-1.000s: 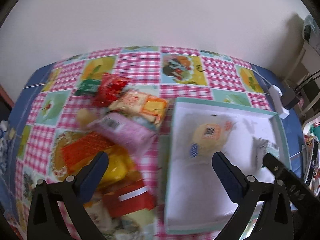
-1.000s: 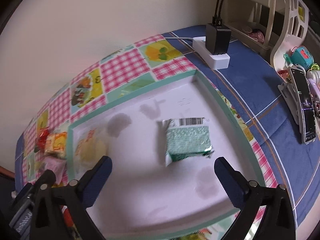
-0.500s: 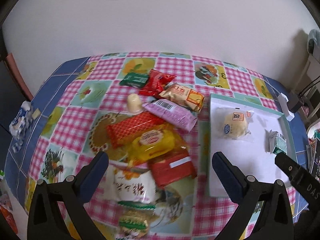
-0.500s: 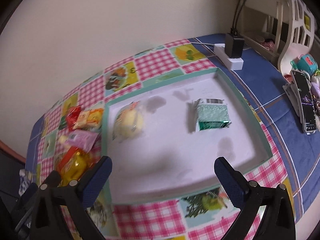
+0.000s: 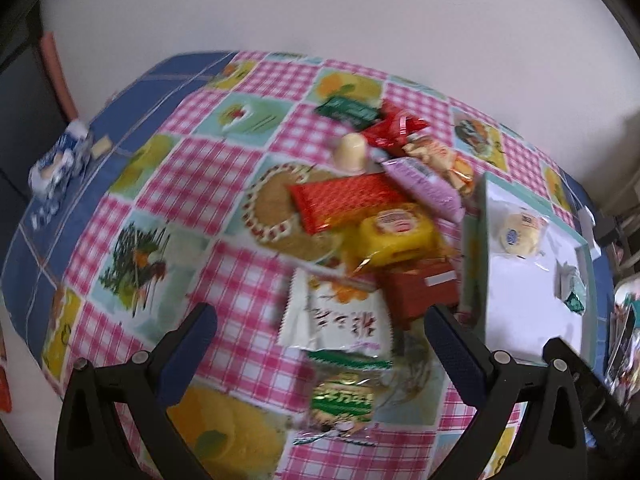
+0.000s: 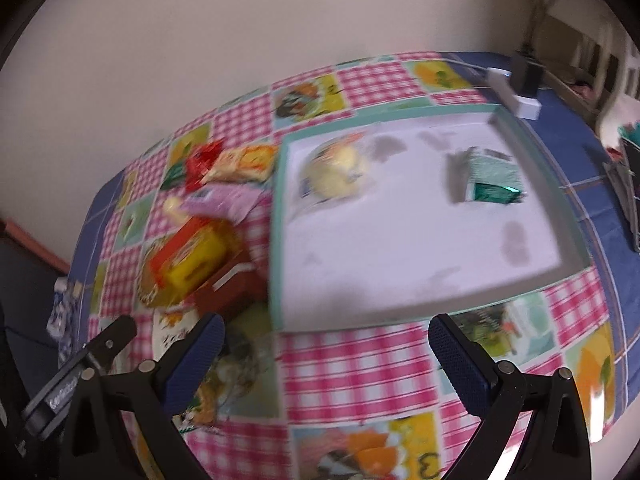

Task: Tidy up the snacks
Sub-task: 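Move both tools back over the snack pile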

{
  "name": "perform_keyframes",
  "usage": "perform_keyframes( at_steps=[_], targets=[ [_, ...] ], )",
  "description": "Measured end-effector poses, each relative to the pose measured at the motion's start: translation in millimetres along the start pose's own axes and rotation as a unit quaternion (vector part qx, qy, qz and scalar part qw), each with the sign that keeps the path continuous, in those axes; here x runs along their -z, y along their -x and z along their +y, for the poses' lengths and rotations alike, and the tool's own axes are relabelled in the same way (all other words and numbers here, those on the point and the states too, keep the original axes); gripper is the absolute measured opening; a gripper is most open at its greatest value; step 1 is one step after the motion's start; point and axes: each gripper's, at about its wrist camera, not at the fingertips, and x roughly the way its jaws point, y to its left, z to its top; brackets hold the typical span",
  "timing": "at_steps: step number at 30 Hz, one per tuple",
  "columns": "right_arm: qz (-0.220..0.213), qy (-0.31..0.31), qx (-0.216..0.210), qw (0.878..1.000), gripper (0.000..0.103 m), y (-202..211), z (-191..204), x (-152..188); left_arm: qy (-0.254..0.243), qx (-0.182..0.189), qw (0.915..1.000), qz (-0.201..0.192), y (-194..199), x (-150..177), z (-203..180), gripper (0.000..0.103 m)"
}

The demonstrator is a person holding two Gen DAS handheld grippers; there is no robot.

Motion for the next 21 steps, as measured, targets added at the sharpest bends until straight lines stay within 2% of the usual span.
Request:
perform_keyframes(
  at_steps=[4,8,12,16,21],
  targets=[
    [0.028,0.023,-0.008,0.999,0.103,-14,22,7,0.023,-0.013,0.9995,0.019,-7,3,18,0.103],
    [0.064,0.049,-0.007,0.997,0.103,-32,42,17,0.052,-0.024,0.9961,0.067,-28,8,35,0.103],
    [0.091,0.071,-0.004,0.993,0.103,-48,59,26,0.089,-0.028,0.9891,0.114,-49,13,53,0.103],
    [0.114,0.083,-0.009,0.99,0.102,-60,72,33,0.124,-0.032,0.9844,0.12,-53,16,72,0.103],
    [0.134,0.098,-0.015,0.986,0.1,-71,89,41,0.154,-0.062,0.9797,0.112,-50,17,95,0.103]
  ],
)
